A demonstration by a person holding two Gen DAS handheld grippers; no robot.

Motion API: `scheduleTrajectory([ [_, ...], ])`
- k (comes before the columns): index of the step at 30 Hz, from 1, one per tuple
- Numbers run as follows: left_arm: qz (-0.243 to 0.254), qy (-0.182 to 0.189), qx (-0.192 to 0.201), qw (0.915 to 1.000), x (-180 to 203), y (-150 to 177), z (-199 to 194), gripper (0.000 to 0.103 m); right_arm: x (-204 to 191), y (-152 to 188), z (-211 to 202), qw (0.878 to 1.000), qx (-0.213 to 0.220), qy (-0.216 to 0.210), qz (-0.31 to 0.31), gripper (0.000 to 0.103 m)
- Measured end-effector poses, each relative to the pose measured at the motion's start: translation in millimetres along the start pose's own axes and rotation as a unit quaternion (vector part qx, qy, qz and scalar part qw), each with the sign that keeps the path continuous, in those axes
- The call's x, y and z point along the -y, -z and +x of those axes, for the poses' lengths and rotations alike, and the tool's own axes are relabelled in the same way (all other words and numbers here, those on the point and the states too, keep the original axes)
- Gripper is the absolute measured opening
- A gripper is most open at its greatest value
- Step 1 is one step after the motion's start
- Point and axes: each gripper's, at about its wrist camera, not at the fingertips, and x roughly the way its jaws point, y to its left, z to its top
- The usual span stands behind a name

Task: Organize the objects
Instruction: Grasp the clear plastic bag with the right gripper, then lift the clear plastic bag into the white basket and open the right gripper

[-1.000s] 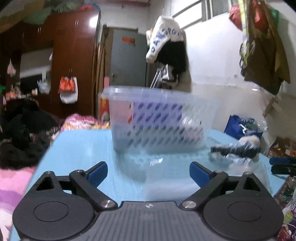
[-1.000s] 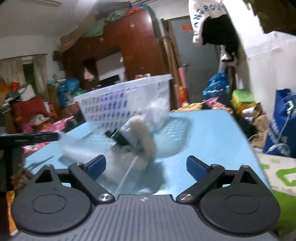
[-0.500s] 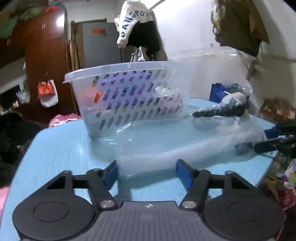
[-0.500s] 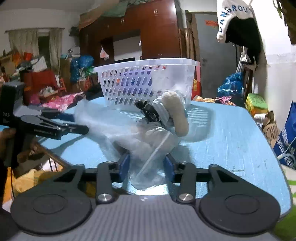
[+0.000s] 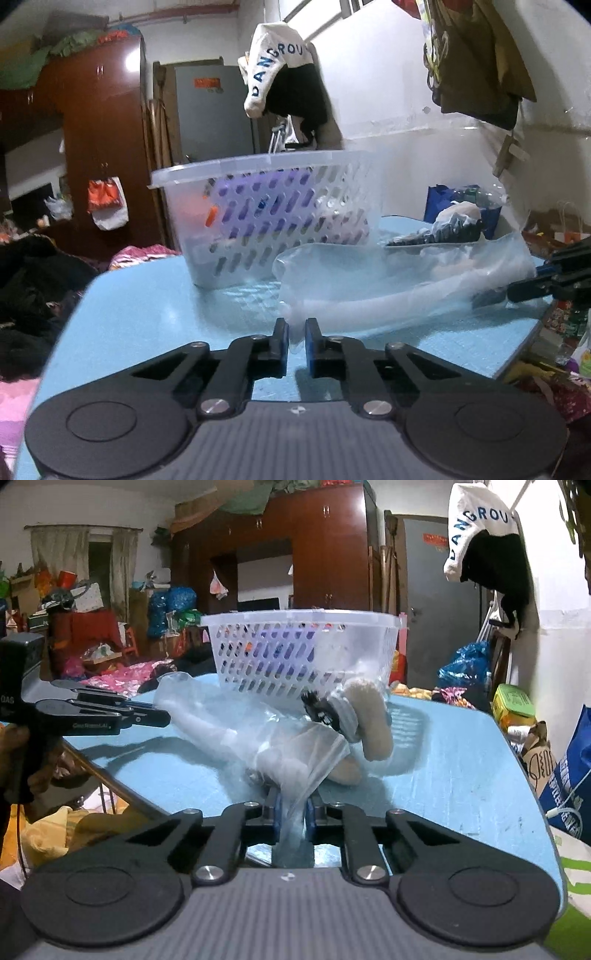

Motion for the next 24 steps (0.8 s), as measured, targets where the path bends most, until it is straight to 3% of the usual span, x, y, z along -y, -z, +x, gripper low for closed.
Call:
scheduleTrajectory([
  [17,0.021,-0.012,0.051,0.9984,5.7,-15.6,-41.7,0.011,-5.4,-10.3,-11.7,0.998,0.048,-0.002,-0.030,0.013],
  [24,0.007,-0.022,0.096,0.9951,-0.3,-47.2,-59.8,0.011,0.9,-46.9,-27.6,0.995,0.085,-0.025,-0.036,0.012],
])
